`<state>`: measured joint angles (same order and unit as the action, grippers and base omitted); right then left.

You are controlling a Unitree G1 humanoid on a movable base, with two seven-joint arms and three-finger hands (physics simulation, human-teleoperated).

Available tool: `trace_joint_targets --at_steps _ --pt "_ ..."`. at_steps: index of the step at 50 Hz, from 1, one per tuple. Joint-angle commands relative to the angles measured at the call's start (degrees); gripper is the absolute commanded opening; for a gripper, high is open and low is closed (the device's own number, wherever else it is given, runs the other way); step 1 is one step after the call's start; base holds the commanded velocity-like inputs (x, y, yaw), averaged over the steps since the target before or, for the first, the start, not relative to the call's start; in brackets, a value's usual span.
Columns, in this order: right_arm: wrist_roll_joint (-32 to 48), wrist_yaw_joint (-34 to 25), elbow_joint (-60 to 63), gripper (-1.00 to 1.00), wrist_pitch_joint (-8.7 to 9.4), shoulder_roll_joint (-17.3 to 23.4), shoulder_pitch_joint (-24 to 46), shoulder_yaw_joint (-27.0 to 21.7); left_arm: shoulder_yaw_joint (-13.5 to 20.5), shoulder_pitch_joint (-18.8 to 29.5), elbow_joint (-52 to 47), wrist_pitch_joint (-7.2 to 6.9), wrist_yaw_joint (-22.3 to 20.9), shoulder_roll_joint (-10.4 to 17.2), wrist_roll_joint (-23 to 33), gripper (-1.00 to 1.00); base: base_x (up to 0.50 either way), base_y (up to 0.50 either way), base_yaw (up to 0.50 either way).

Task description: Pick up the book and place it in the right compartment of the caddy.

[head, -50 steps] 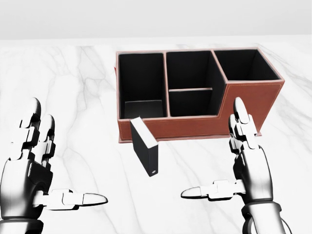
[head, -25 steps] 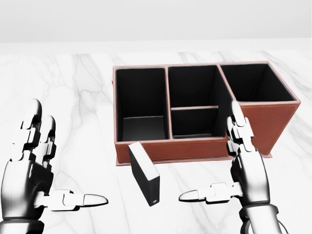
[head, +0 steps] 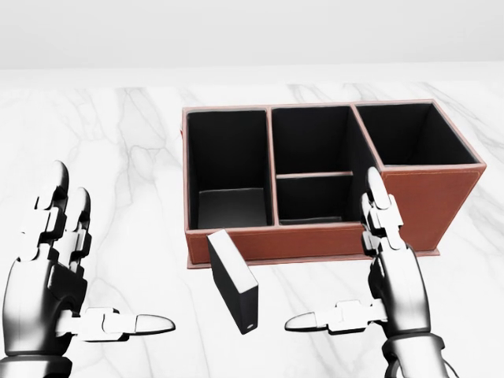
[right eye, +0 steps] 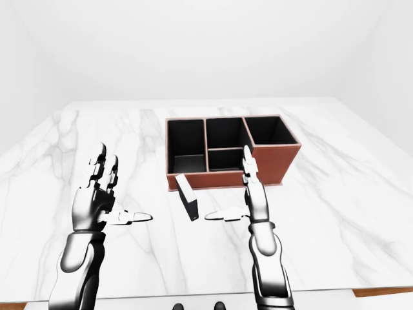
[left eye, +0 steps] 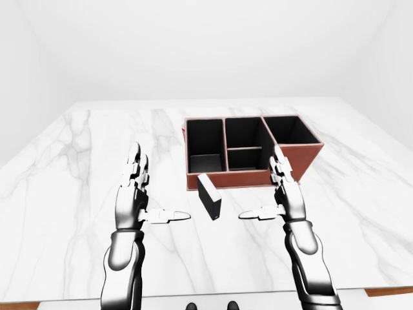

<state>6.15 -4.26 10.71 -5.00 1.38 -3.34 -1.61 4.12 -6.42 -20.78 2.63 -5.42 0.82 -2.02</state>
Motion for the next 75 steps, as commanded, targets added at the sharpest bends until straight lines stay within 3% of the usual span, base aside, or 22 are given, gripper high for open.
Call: trace_joint_targets --at_steps 1,22,30,41,45,55,58,75 --pt "0.1 0.1 -0.7 1.0 0.0 0.0 0.1 0.0 0.0 0.1 0.5 0.4 0.0 0.0 0.0 1.0 0.0 0.0 0.0" --pt "0.0 -0.4 1.3 1.0 0.0 -0.3 -0.8 0.8 -0.1 0.2 0.7 0.23 0.0 0.1 0.0 1.0 0.24 0.0 0.0" --pt "1.7 1.5 2.5 1.0 2.22 -1.6 -3.3 4.0 -0.1 0.3 0.9 0.33 0.0 0.1 0.0 1.0 0.0 0.0 0.0" --pt "1.7 4.3 2.6 1.0 2.05 -1.9 -6.1 7.7 0.0 0.2 0.7 0.3 -0.1 0.1 0.0 1.0 0.0 0.0 0.0" --pt "0.9 4.7 2.7 1.0 2.85 -1.9 -6.5 8.5 -0.1 0.3 0.2 -0.17 0.0 0.0 0.0 1.0 0.0 0.0 0.0" --pt "1.0 5.3 0.8 1.0 1.62 -1.6 -6.8 10.0 0.0 0.4 0.1 -0.45 0.1 0.1 -0.2 1.0 0.0 0.0 0.0" --pt "0.9 5.4 -0.9 1.0 0.5 -1.5 -6.7 10.1 -0.1 0.2 0.2 -0.28 0.1 0.0 -0.1 1.0 0.0 0.0 0.0" --pt "1.3 5.4 -5.6 1.0 0.0 -1.7 -6.5 10.7 0.0 0.3 1.4 0.32 0.1 0.1 0.1 1.0 0.0 0.0 0.0"
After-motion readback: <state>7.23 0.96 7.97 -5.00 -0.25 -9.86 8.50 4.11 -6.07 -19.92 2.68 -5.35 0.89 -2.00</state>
